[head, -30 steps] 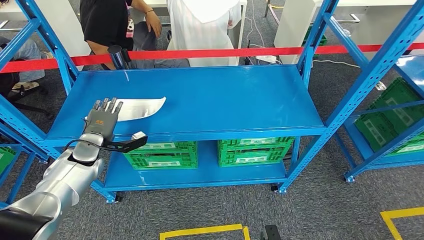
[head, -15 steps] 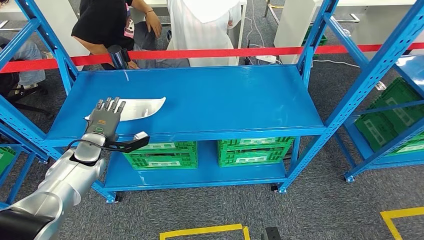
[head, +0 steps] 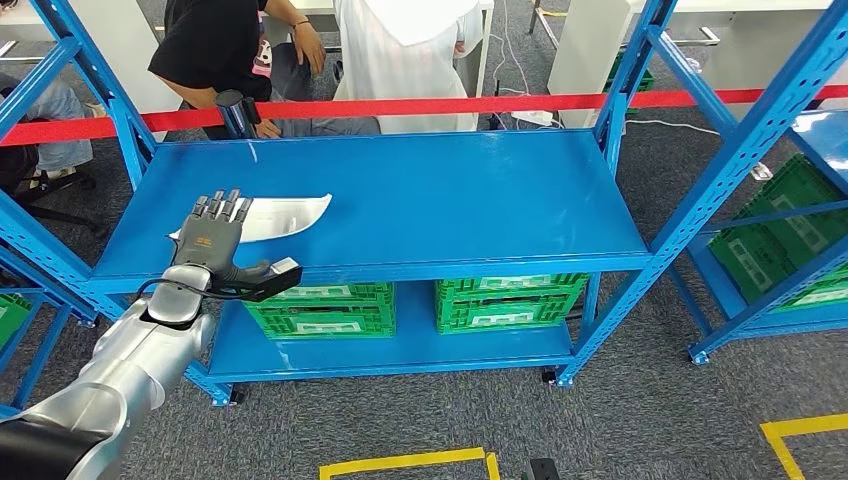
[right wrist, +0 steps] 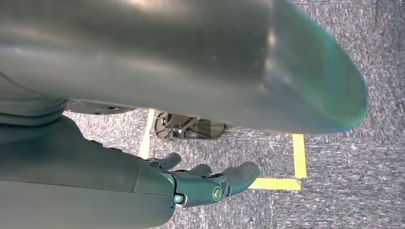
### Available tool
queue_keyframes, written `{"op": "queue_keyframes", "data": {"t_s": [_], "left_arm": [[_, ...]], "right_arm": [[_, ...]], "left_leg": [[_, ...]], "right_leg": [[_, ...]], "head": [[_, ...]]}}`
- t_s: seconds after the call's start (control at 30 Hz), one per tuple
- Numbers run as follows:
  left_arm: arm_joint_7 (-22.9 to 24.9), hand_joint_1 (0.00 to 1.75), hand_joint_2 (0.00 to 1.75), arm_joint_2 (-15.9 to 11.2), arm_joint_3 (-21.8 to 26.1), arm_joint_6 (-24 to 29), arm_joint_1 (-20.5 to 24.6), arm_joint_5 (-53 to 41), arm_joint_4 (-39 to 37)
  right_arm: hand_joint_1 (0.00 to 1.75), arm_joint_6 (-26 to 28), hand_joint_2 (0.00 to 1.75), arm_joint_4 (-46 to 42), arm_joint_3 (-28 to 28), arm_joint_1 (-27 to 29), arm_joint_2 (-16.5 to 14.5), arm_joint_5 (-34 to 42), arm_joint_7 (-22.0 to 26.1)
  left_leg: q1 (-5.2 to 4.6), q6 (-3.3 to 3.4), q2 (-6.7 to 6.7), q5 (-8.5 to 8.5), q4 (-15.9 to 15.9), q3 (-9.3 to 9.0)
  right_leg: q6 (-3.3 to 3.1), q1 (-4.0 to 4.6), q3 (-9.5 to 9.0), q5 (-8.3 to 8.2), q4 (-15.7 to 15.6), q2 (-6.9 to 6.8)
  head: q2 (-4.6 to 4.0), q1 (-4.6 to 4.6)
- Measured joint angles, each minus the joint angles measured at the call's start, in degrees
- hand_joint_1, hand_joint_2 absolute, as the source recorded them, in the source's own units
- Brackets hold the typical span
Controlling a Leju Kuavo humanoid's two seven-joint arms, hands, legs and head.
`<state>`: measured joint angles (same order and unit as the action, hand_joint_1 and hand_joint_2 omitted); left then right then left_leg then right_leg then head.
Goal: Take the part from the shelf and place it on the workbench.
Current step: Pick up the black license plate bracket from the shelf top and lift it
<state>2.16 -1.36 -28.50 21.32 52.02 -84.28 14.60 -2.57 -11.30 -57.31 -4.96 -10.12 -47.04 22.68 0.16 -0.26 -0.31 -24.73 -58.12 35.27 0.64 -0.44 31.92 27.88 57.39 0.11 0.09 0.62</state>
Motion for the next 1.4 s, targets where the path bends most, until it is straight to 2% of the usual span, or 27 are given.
{"op": "queue_keyframes", "data": {"t_s": [0.3,0.47,0.57,0.63,0.7,0.73,0.77,0.8,0.87,0.9,0.93,1.03,1.07,1.1,1.17,1.2,1.23,1.3,1.4], "left_arm": [[0.7,0.00,0.00,-0.4,1.5,0.8,-0.4,0.3,0.0],[0.7,0.00,0.00,-0.7,1.6,0.9,-1.1,0.4,0.0],[0.7,0.00,0.00,-0.8,1.7,1.0,-1.1,0.4,0.2],[0.7,0.00,0.00,-0.7,1.8,1.0,-1.1,0.4,0.3],[0.7,0.00,0.00,-0.7,1.9,1.0,-1.3,0.4,0.3],[0.6,0.00,0.00,-0.7,1.9,1.0,-1.4,0.3,0.3],[0.6,0.00,0.00,-0.7,1.9,1.0,-1.6,0.2,0.3],[0.5,0.00,0.00,-0.6,1.9,1.0,-1.8,0.1,0.3],[0.4,0.00,0.00,-0.3,1.9,1.0,-1.8,-0.2,0.3],[0.3,0.00,0.00,-0.2,1.9,1.0,-1.8,-0.3,0.4],[0.3,0.00,0.00,0.0,1.9,1.0,-1.7,-0.5,0.4],[0.4,0.00,0.00,0.3,1.9,1.1,-1.7,-1.0,0.5],[0.3,0.00,0.00,0.4,1.9,1.2,-1.7,-1.2,0.6],[0.2,0.00,0.00,0.5,1.9,1.4,-1.7,-1.4,0.7],[0.0,0.00,0.00,0.6,1.9,1.6,-1.6,-1.6,0.7],[-0.1,0.00,0.00,0.6,1.9,1.6,-1.6,-1.7,0.6],[-0.2,0.00,0.00,0.6,1.9,1.6,-1.6,-1.7,0.6],[-0.4,0.00,0.00,0.6,1.9,1.7,-1.7,-1.8,0.6],[-0.8,0.00,0.00,0.7,1.9,2.1,-1.9,-2.3,0.6]], "right_arm": [[0.00,0.3,0.00,0.0,0.0,0.1,0.0,-0.5,-1.1],[0.00,0.4,0.00,0.0,0.0,0.1,0.0,-0.8,-1.9],[0.00,0.4,0.00,0.0,0.0,0.1,0.0,-0.8,-1.9],[0.00,0.4,0.00,0.0,0.0,0.1,0.0,-0.8,-1.9],[0.00,0.4,0.00,0.0,0.0,0.2,0.0,-0.9,-1.9],[0.00,0.4,0.00,0.0,0.0,0.3,0.0,-1.0,-1.9],[0.00,0.3,0.00,0.0,0.0,0.3,0.0,-1.0,-1.9],[0.00,0.3,0.00,0.0,0.0,0.4,0.0,-1.1,-1.8],[0.00,0.2,0.00,0.0,0.0,0.4,0.0,-1.1,-1.5],[0.00,0.1,0.00,0.0,0.0,0.3,0.0,-1.1,-1.3],[0.00,0.1,0.00,0.0,0.0,0.3,0.1,-1.1,-1.2],[0.00,0.1,0.00,0.0,0.0,0.3,0.1,-1.0,-0.9],[0.00,0.2,0.00,0.0,0.0,0.3,0.1,-0.9,-0.9],[0.00,0.2,0.00,0.0,0.0,0.3,0.1,-0.9,-0.9],[0.00,0.3,0.00,0.0,0.0,0.3,0.1,-0.8,-1.1],[0.00,0.3,0.00,0.0,0.0,0.3,0.1,-0.7,-1.2],[0.00,0.3,0.00,0.0,0.0,0.3,0.1,-0.7,-1.3],[0.00,0.3,0.00,0.0,0.0,0.4,0.1,-0.7,-1.6],[0.00,0.3,0.00,0.0,0.0,0.4,0.1,-0.8,-1.9]], "left_leg": [[-0.25,0.12,-0.01,-0.12,-0.1,0.01],[-0.63,0.59,-0.01,-0.41,-0.3,0.06],[-0.30,1.15,-0.01,-0.48,0.3,-0.49],[-0.01,1.55,0.09,-0.48,0.7,-1.09],[-0.07,1.70,0.13,-0.66,0.7,-1.22],[-0.10,1.67,0.10,-0.79,0.6,-1.24],[-0.12,1.60,0.04,-0.97,0.5,-1.31],[-0.11,1.46,-0.03,-1.21,0.3,-1.45],[-0.05,1.03,-0.15,-1.84,-0.2,-1.80],[-0.10,0.69,-0.24,-2.18,-0.4,-1.88],[-0.16,0.32,-0.31,-2.41,-0.6,-1.91],[-0.16,-0.89,-0.41,-2.63,-0.3,-2.04],[-0.16,-0.95,-0.40,-2.50,-0.1,-2.28],[-0.23,-0.69,-0.39,-2.50,0.1,-2.61],[-0.39,0.33,-0.30,-2.49,0.5,-3.33],[-0.41,0.63,-0.26,-2.64,0.6,-3.52],[-0.35,0.66,-0.22,-2.63,0.7,-3.59],[-0.24,0.24,-0.21,-2.60,0.9,-3.63],[-0.03,-1.04,-0.21,-2.62,1.1,-3.71]], "right_leg": [[0.15,-0.24,-0.02,0.01,0.0,0.00],[0.66,-0.58,-0.11,0.11,-0.1,-0.01],[1.21,-0.62,-0.09,0.74,0.4,-0.02],[1.41,-0.62,2.11,3.00,5.0,-0.01],[1.39,-0.58,6.66,5.90,13.0,-0.01],[1.35,-0.57,8.61,6.48,15.9,-0.01],[1.27,-0.56,9.65,5.97,16.9,-0.01],[1.13,-0.56,9.47,4.31,15.5,-0.01],[0.73,-0.55,6.48,-0.16,8.0,-0.04],[0.45,-0.44,4.97,-1.49,4.6,-0.02],[0.16,-0.33,4.04,-1.98,2.6,0.00],[-0.90,-0.12,3.42,-1.68,1.7,0.12],[-1.07,-0.15,3.15,-1.73,1.4,0.18],[-1.13,-0.21,2.89,-1.78,1.2,0.24],[-1.02,-0.18,2.52,-1.69,1.1,0.39],[-1.10,-0.12,2.50,-1.59,1.1,0.44],[-1.22,-0.05,2.48,-1.52,1.1,0.46],[-1.42,0.09,2.49,-1.40,1.1,0.46],[-1.57,0.22,2.51,-1.30,1.2,0.45]], "head": [[0.00,0.01],[0.00,0.01],[0.00,-0.03],[0.00,-0.22],[0.00,-0.39],[0.00,-0.40],[0.00,-0.41],[0.00,-0.41],[0.00,-0.41],[0.00,-0.39],[0.00,-0.38],[0.00,-0.39],[0.00,-0.30],[0.00,-0.16],[0.00,0.16],[0.00,0.24],[0.00,0.23],[0.00,0.24],[0.00,0.21]]}}
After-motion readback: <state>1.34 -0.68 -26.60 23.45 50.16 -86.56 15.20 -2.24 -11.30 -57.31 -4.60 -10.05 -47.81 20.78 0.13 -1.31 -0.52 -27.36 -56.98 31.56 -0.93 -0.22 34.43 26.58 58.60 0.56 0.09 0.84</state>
